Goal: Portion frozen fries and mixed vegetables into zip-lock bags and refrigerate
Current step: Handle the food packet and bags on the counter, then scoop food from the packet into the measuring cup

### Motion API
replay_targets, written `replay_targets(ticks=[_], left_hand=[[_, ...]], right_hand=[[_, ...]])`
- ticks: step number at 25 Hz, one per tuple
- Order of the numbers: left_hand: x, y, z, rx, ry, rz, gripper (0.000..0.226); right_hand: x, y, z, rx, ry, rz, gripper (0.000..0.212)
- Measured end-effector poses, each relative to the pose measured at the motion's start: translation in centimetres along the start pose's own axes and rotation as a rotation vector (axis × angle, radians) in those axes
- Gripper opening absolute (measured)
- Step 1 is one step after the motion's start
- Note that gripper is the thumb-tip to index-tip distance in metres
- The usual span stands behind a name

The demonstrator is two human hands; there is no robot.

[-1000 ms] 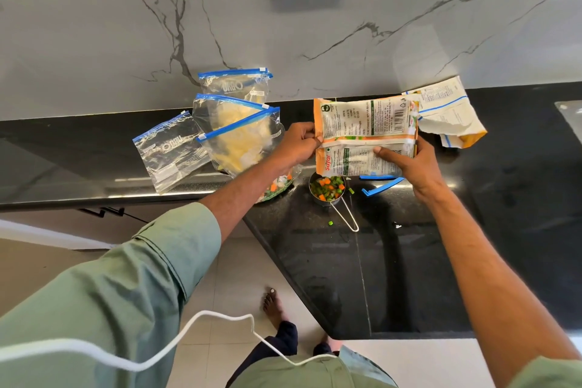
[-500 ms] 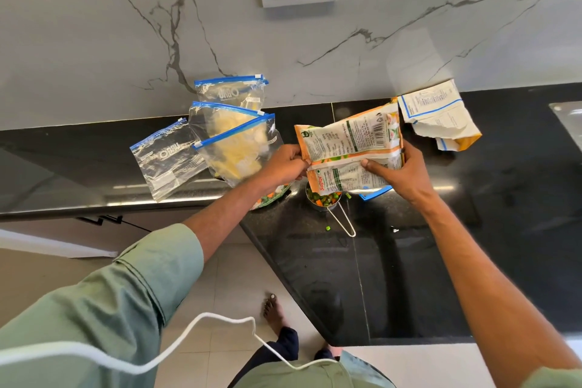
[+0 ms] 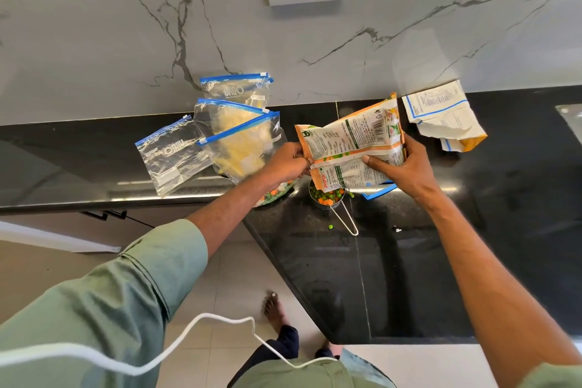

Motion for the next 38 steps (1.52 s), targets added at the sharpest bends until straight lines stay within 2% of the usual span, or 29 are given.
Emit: replay_targets(ticks=[12,16,20,25,30,32,34,38], left_hand=[[0.8,-0.7,-0.1,0.073,0.038,-0.004,0.035],[0.4,-0.8,0.1,0.069,0.024,0.015,0.035],[0.9,-0.6,0.7,0.081,0.02,0.024,0.027],[2.9,-0.3,2.8,0.123,0.048,0.07,0.011],[7.1,-0.5,3.8,0.159,0.083,0.097,0.019],[9.0,-0.8,4.0,0.164,0.101,0.074,0.019],[10.6,-1.4,4.1,0.18,0.091,-0.004,0.016],[13.1,-2.5,4.2,0.173,0.016,-0.333,0.011]], right_hand=[[0.1,-0.3,0.2,0.052,-0.009,0.058,0.054],[0.9,0.0,0.4,0.038,0.046,0.069,0.052],[2.8,0.4,0.7,0.05,0.195,0.112,0.049],[4.2,-0.1,1.2,0.106,0.421,0.295,0.045],[5.3,1.0,0.2,-0.001,0.799,0.569,0.045],[5.2,1.4,0.1,-0.026,0.882,0.666,0.046],[4.9,1.8,0.3,-0.059,0.922,0.782,0.053],[4.1,3.1,0.6,-0.142,0.948,0.984,0.07]])
Point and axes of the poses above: each hand's wrist, its own z-axis towards the middle knuckle, its own y-axis out of the palm, x = y × z, the point moved 7 cm from there along z, towards the middle knuckle, and after that the axes turned 12 degrees about x, right-handed, at the moved point
